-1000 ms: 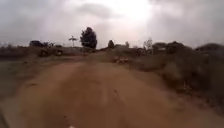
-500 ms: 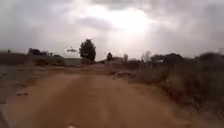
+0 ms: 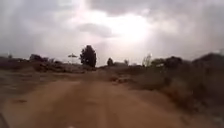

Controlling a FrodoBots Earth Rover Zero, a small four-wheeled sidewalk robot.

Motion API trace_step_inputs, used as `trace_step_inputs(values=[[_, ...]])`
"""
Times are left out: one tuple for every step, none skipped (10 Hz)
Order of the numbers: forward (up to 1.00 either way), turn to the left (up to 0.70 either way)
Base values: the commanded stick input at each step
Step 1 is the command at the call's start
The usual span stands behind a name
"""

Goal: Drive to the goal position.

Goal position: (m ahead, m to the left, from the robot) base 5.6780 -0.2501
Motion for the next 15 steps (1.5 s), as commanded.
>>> trace_step_inputs(values=[[0.5,0.0],[0.5,0.0],[0.5,0.0],[0.5,0.0],[0.5,0.0],[0.5,0.0],[0.5,0.0],[0.5,0.0],[0.5,0.0],[0.5,0.0],[0.5,0.0],[0.5,0.0],[0.5,0.0],[0.5,0.0],[0.5,0.0]])
